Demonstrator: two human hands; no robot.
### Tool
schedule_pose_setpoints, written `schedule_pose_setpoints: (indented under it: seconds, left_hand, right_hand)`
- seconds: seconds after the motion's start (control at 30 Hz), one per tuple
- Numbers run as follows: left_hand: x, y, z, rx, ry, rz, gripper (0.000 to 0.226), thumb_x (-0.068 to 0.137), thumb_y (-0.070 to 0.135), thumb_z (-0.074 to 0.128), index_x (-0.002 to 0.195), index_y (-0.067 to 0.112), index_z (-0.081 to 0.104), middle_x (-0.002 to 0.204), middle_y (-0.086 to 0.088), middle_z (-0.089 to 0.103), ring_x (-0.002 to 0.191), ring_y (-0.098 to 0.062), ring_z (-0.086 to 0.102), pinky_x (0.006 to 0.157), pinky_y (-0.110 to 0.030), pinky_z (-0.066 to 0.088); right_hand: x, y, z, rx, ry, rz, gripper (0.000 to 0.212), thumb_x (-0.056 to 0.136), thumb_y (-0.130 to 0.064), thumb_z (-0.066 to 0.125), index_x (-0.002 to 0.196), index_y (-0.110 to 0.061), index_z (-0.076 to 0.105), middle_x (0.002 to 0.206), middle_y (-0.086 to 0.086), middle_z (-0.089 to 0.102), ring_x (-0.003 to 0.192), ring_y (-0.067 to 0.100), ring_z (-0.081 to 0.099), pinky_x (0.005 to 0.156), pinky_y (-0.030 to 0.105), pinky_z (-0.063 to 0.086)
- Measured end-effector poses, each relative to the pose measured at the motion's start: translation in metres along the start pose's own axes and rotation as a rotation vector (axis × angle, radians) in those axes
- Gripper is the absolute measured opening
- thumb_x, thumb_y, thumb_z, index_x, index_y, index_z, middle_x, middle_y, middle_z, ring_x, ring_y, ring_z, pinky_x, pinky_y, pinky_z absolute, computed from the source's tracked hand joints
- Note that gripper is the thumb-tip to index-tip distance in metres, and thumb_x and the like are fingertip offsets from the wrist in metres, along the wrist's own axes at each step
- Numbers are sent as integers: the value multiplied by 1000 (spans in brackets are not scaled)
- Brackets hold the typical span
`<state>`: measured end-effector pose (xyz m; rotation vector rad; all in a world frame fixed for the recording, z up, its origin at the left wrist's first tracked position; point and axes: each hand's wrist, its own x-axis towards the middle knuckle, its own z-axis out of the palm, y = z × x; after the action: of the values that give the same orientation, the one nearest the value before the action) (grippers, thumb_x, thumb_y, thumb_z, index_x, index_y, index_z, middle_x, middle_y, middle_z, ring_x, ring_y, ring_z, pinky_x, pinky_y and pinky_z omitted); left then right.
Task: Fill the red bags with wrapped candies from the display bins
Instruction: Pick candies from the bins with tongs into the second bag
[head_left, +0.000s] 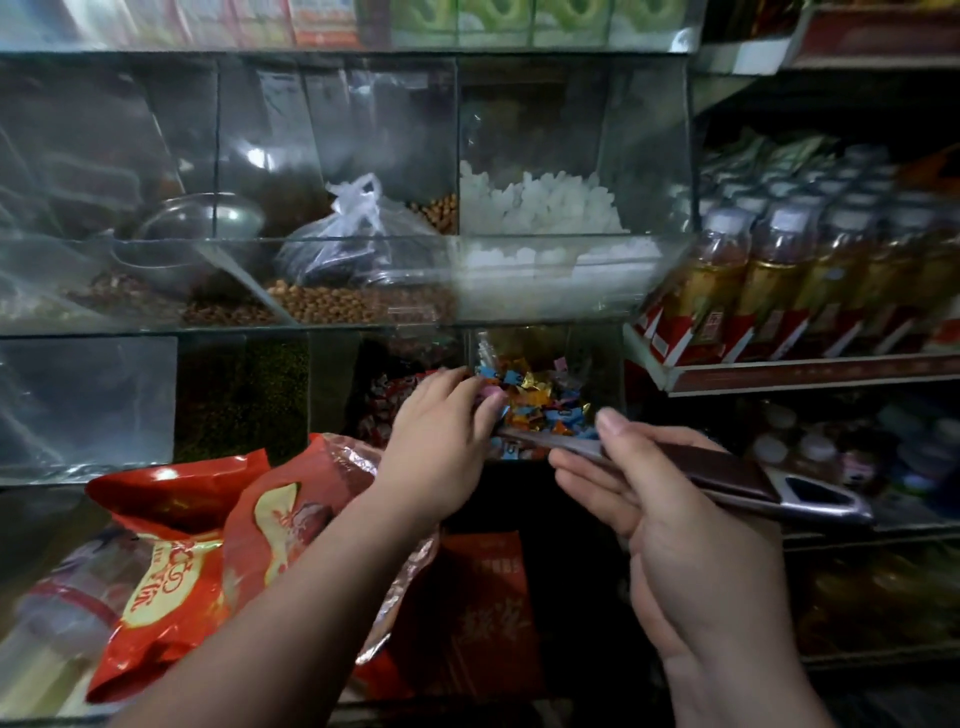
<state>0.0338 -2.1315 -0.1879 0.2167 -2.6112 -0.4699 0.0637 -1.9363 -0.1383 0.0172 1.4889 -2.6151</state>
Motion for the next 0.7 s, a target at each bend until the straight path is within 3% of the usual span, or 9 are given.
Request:
schedule_pose_setpoints:
  seconds: [0.13, 0.23, 0.33, 0.43, 0.53, 0.6, 0.7]
  left_hand:
    - [48, 12, 27, -41, -172, 77, 61, 103, 55, 27, 134, 13, 59, 135, -11, 57, 129, -29, 48, 110, -39, 36]
    - [75, 22, 53, -90, -361, -11, 71, 98, 64, 25, 143, 15, 51, 150, -14, 45, 141, -28, 35, 117, -34, 25]
    - [96, 27, 73, -86, -444, -127, 52, 104, 43, 38, 142, 9, 49, 152, -21, 39, 142, -33, 32, 115, -36, 26]
    - [108, 19, 83, -141, -430, -300, 50, 102, 38, 44, 143, 9, 45, 152, -20, 38, 140, -36, 36, 114, -42, 32]
    - [112, 13, 88, -214, -441, -372, 59, 101, 44, 46, 150, 12, 35, 156, -16, 34, 140, -35, 38, 112, -40, 35]
    - [111, 14, 87, -297, -421, -348, 60, 102, 47, 42, 153, 15, 34, 157, -13, 34, 141, -31, 38, 113, -40, 35]
    - [107, 19, 80, -367, -395, -280, 58, 105, 47, 36, 153, 14, 35, 158, -12, 36, 144, -28, 34, 116, -42, 30]
  right_hand:
    - [29, 1, -9, 23, 34, -74, 5, 93, -13, 73, 91, -9, 70, 79, 2, 81, 82, 26, 81, 66, 23, 62]
    - [54, 17, -14, -81, 76, -179, 5, 90, -20, 77, 91, -16, 74, 84, 3, 81, 86, 23, 81, 73, 28, 64]
    - [82, 41, -13, -338, 115, -319, 7, 86, -21, 74, 83, -27, 74, 79, 4, 78, 82, 20, 79, 80, 37, 63]
    - [100, 58, -14, -734, -12, -482, 13, 91, -18, 72, 88, -31, 70, 79, -9, 72, 77, 3, 70, 70, 14, 52]
    - [104, 63, -21, -1095, -299, -662, 11, 92, -19, 63, 96, -27, 70, 96, -10, 68, 89, 9, 67, 78, 28, 56]
    - [103, 62, -23, -1201, -348, -764, 16, 88, -13, 62, 101, -22, 69, 103, -7, 64, 91, 16, 67, 77, 37, 57]
    - [99, 54, -23, -1168, -325, -811, 16, 89, -16, 61, 101, -24, 68, 104, -12, 63, 93, 10, 67, 78, 31, 57]
